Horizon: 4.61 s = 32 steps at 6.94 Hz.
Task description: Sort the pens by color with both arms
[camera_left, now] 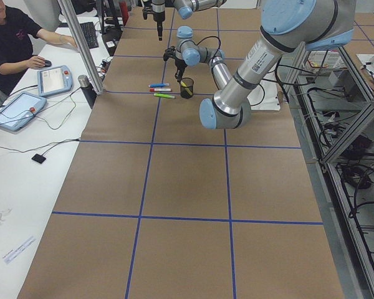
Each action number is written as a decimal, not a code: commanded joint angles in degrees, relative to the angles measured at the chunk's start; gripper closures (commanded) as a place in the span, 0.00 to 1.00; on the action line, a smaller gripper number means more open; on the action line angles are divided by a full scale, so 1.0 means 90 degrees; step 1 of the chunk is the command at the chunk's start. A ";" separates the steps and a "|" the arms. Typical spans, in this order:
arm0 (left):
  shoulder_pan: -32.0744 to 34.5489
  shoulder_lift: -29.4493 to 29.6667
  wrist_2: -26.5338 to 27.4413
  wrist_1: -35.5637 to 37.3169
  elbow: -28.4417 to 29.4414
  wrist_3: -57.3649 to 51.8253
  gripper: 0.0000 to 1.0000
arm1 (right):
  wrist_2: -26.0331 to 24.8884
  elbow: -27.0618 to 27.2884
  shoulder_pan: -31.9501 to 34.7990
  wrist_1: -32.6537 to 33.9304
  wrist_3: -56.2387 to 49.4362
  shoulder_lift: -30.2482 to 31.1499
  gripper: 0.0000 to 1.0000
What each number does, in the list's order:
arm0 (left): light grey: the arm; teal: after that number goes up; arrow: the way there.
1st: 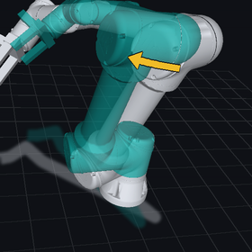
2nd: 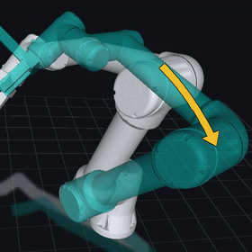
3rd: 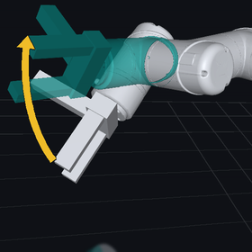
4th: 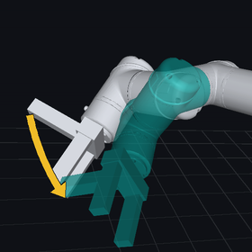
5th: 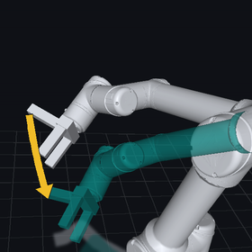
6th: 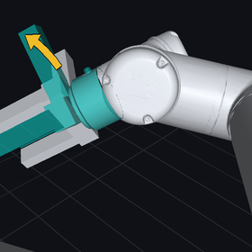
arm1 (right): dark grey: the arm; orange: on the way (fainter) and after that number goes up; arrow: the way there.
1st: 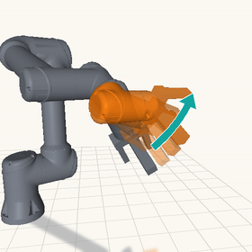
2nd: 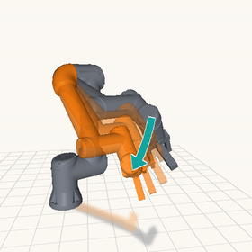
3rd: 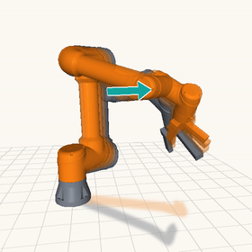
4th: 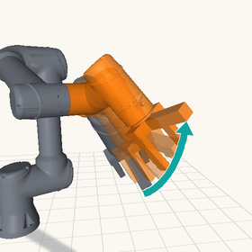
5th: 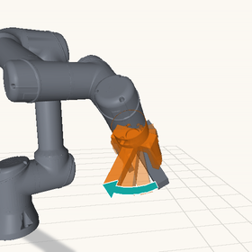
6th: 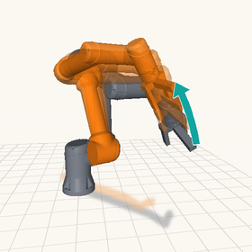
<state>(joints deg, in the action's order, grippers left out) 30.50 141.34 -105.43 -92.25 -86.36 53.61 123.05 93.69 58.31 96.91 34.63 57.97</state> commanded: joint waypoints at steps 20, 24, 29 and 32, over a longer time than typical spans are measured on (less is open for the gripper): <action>0.1856 0.1288 -0.2201 0.0622 0.2923 -0.0761 0.96 | -0.0068 0.0117 -0.0102 -0.0015 0.0000 0.0014 0.01; 0.1611 0.1307 -0.2211 0.0524 0.3150 -0.0703 0.96 | -0.0107 0.0127 -0.0102 -0.0045 0.0000 0.0014 0.01; 0.1445 0.1366 -0.2279 0.0680 0.3141 -0.0654 0.95 | -0.0107 0.0117 -0.0121 -0.0045 0.0000 0.0004 0.01; 0.1376 0.1327 -0.2279 0.0622 0.3121 -0.0703 0.59 | -0.0117 0.0088 -0.0150 -0.0045 0.0000 0.0004 0.01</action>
<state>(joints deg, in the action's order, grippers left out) 43.09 153.38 -125.94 -86.47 -58.21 47.38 122.02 94.54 57.07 96.50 34.63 58.01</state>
